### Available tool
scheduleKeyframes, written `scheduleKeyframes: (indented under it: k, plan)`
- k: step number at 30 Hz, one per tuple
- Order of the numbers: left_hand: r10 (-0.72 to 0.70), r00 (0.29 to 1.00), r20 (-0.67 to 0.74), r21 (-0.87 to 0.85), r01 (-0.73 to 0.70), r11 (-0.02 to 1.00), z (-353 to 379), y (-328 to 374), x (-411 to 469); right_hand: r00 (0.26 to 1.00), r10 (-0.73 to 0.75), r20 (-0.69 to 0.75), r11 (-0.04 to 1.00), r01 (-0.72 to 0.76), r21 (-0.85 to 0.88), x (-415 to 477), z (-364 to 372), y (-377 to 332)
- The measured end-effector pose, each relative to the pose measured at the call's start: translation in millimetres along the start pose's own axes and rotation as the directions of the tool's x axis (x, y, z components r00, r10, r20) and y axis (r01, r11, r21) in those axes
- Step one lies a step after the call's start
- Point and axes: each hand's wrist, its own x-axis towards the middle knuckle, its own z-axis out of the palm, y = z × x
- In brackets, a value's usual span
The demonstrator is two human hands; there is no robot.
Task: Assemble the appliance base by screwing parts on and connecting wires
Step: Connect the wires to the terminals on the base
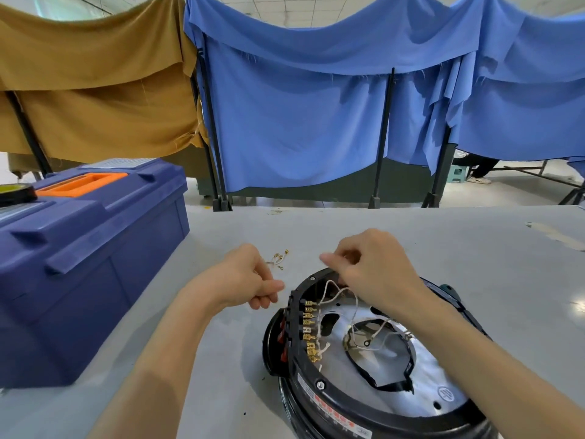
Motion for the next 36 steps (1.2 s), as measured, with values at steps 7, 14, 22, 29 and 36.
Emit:
scheduleKeyframes:
  k: [7, 14, 22, 29, 36]
  plan:
    - [0.1, 0.924, -0.369, 0.108, -0.064, 0.992, 46.8, -40.7, 38.7, 0.981, -0.04, 0.19, 0.999, 0.042, -0.006, -3.3, -2.7, 8.1]
    - [0.188, 0.969, -0.161, 0.339, -0.124, 0.932, 76.8, -55.7, 66.0, 0.974, -0.027, 0.224, 0.999, 0.031, -0.013, -1.4, -2.1, 10.8]
    - [0.187, 0.948, -0.257, 0.469, -0.047, 0.882, 73.1, -49.0, 56.9, 0.975, -0.009, 0.221, 1.0, 0.006, 0.014, -1.9, -2.0, 12.1]
    - [0.185, 0.829, -0.528, 0.306, -0.017, 0.952, 71.0, -45.6, 49.0, 0.976, 0.008, 0.219, 0.999, -0.016, 0.032, -3.0, -2.4, 12.2]
    - [-0.044, 0.767, -0.64, -0.253, -0.156, 0.955, 55.8, -40.4, 36.7, 0.977, 0.018, 0.213, 0.998, -0.031, 0.057, -3.1, -2.3, 13.2]
